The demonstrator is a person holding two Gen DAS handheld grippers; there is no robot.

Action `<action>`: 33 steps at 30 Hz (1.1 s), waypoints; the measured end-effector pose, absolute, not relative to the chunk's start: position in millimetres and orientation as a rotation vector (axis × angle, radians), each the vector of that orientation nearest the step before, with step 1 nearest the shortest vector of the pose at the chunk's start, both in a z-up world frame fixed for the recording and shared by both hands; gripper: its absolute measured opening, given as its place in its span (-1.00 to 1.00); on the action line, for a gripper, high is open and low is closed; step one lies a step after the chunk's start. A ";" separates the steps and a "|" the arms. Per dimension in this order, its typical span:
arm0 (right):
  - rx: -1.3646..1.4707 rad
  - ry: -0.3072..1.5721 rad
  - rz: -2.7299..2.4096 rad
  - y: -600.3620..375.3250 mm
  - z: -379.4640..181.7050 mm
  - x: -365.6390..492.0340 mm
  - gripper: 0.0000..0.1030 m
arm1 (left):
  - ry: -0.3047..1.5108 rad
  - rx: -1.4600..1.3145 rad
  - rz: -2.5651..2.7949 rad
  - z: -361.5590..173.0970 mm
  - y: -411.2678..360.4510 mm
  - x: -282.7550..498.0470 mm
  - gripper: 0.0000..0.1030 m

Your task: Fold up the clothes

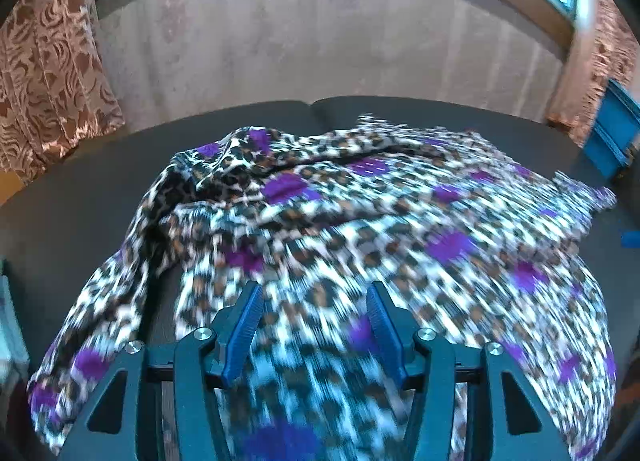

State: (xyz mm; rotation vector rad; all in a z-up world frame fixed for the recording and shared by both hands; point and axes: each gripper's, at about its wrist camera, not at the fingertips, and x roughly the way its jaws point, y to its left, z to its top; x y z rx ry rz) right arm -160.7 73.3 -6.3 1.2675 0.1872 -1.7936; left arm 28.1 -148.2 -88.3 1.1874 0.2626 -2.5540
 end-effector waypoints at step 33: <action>1.409 -0.732 -1.453 157.0 -106.9 -63.0 1.00 | 1.079 1.296 -2.984 -48.7 -29.0 69.6 -0.83</action>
